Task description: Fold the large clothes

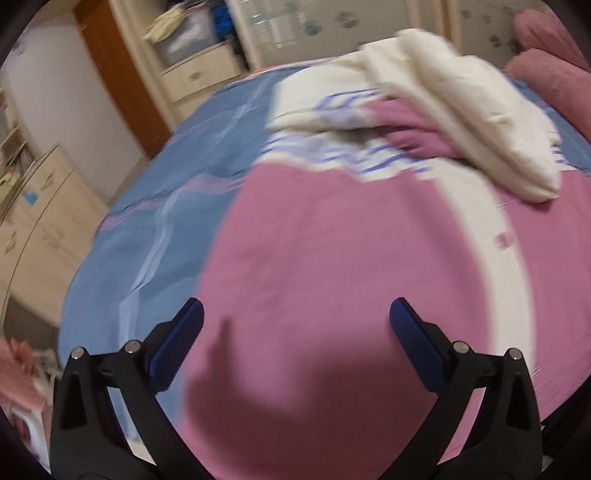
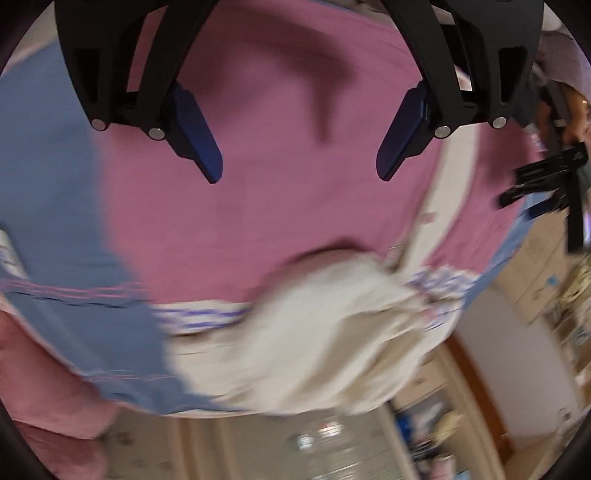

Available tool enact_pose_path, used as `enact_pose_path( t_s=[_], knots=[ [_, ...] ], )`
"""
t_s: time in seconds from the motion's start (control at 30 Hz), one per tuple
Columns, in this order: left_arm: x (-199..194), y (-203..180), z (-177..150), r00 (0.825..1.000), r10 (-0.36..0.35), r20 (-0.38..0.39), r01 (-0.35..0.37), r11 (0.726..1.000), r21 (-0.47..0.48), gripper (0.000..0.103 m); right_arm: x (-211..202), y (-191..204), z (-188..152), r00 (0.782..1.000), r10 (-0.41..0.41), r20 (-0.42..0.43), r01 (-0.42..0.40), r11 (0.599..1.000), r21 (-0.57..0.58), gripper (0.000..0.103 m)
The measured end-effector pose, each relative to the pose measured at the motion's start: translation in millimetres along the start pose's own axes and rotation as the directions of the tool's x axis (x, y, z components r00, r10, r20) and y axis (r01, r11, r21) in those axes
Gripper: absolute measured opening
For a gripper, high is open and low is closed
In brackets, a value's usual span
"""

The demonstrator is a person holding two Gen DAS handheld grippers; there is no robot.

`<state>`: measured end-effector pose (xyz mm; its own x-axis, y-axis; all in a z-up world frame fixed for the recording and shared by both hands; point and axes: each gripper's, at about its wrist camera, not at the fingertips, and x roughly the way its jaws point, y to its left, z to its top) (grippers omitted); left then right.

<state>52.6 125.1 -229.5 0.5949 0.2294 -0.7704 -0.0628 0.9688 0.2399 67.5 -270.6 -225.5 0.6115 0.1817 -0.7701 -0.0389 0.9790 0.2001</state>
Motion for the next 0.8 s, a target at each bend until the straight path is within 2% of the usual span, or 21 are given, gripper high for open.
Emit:
enact_pose_path(
  t_s=[0.07,0.13,0.17,0.2,0.3,0.4,0.53,0.63,0.8],
  knots=[
    [11.5,33.3,-10.5,0.999,-0.012,-0.052,0.008,0.997,-0.074,0.101,4.0,-27.6,-2.3,0.997,-0.065,-0.045,0.066,0.997,0.039,0.086],
    [22.9,55.5,-19.4,0.990,-0.101,-0.100,0.085,0.985,-0.150,0.101,23.1,-47.7,-7.5,0.988,-0.076,-0.134,0.088,0.992,0.088,0.086],
    [28.8,67.4,-23.6,0.974,-0.191,-0.121,0.162,0.963,-0.214,0.101,28.6,-53.8,-10.9,0.985,-0.062,-0.164,0.080,0.991,0.106,0.086],
    [32.0,73.5,-26.0,0.959,-0.251,-0.129,0.212,0.943,-0.257,0.101,35.4,-57.3,-14.7,0.981,-0.051,-0.186,0.073,0.990,0.117,0.086],
    [39.1,75.9,-29.5,0.936,-0.319,-0.148,0.266,0.917,-0.298,0.101,38.2,-51.7,-20.1,0.979,-0.080,-0.190,0.094,0.993,0.068,0.086],
    [38.7,70.3,-28.2,0.936,-0.311,-0.162,0.263,0.928,-0.263,0.101,36.3,-58.1,-21.3,0.977,-0.074,-0.198,0.092,0.993,0.079,0.086],
    [38.7,71.1,-28.2,0.933,-0.319,-0.166,0.271,0.927,-0.260,0.101,37.8,-74.3,-26.2,0.976,-0.048,-0.215,0.078,0.988,0.135,0.086],
    [38.1,55.2,-25.8,0.950,-0.255,-0.181,0.219,0.956,-0.197,0.101,37.5,-78.2,-31.5,0.975,-0.047,-0.218,0.079,0.987,0.141,0.086],
    [33.0,24.4,-21.0,0.968,-0.179,-0.177,0.164,0.982,-0.093,0.101,31.2,-90.0,-37.1,0.976,-0.044,-0.212,0.081,0.981,0.173,0.086]
  ],
)
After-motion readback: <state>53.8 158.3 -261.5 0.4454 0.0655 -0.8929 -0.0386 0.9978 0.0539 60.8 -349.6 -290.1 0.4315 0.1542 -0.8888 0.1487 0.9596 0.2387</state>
